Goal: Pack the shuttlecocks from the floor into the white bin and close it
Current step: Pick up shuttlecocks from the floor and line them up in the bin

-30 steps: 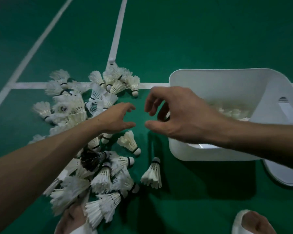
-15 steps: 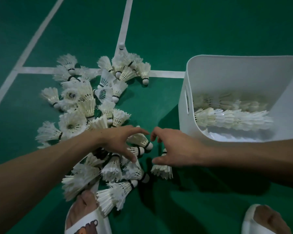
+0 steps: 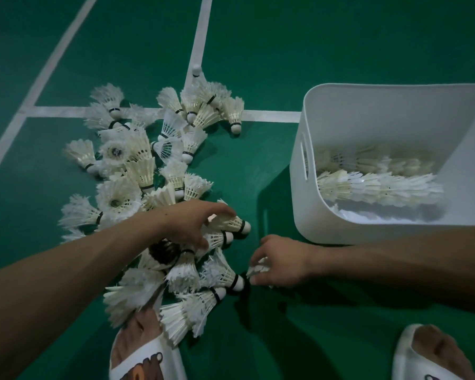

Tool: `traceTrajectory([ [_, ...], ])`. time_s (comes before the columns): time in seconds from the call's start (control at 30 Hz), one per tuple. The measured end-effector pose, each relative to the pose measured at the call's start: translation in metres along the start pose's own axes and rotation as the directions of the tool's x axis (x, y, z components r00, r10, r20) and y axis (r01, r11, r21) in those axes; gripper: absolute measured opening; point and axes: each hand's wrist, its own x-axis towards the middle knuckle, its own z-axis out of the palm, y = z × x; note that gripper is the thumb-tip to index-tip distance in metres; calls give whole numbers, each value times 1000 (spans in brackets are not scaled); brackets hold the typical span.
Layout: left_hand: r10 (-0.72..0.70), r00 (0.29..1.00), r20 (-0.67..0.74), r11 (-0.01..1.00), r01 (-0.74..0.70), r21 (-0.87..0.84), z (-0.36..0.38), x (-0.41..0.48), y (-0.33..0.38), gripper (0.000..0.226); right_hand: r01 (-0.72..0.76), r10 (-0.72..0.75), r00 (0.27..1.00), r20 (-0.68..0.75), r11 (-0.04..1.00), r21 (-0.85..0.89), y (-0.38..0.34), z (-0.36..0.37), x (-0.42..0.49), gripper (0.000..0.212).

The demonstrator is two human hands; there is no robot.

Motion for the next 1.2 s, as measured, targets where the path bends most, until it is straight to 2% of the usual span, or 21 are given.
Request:
traceTrajectory([
  [0.13, -23, 996, -84, 987, 9, -160, -6, 1, -2, 78, 12, -1, 988, -154, 997, 74, -2, -8, -1, 36],
  [0.33, -90, 960, -264, 903, -33, -429, -36, -8, -1, 72, 125, -65, 916, -396, 984, 129, -19, -40, -16, 45],
  [0.43, -132, 916, -380, 830, -107, -547, -63, -14, 9, 70, 195, -91, 860, -503, 968, 157, -32, -54, -29, 46],
  [0.53, -179, 838, -516, 754, -219, -619, -95, -19, 24, 71, 273, -97, 799, -593, 938, 214, -46, -77, -46, 42],
  [0.73, -149, 691, -708, 689, -440, -575, -140, -17, 66, 68, 391, -18, 641, -767, 868, 306, -34, -130, -82, 44],
  [0.9, -78, 664, -743, 619, -552, -558, -151, 1, 105, 67, 400, 117, 504, -856, 846, 351, 15, -149, -115, 51],
  [0.93, -60, 665, -744, 617, -562, -551, -151, 6, 114, 67, 373, 147, 495, -856, 854, 363, 28, -149, -121, 50],
  [1.03, 24, 677, -735, 619, -588, -521, -150, 20, 143, 65, 268, 256, 530, -809, 854, 446, 71, -143, -133, 46],
  [1.1, 97, 695, -712, 666, -577, -472, -146, 31, 161, 65, 208, 332, 550, -766, 835, 510, 98, -137, -137, 42],
  [1.2, 164, 739, -653, 720, -542, -433, -134, 50, 179, 66, 171, 399, 631, -665, 764, 622, 128, -128, -139, 40],
])
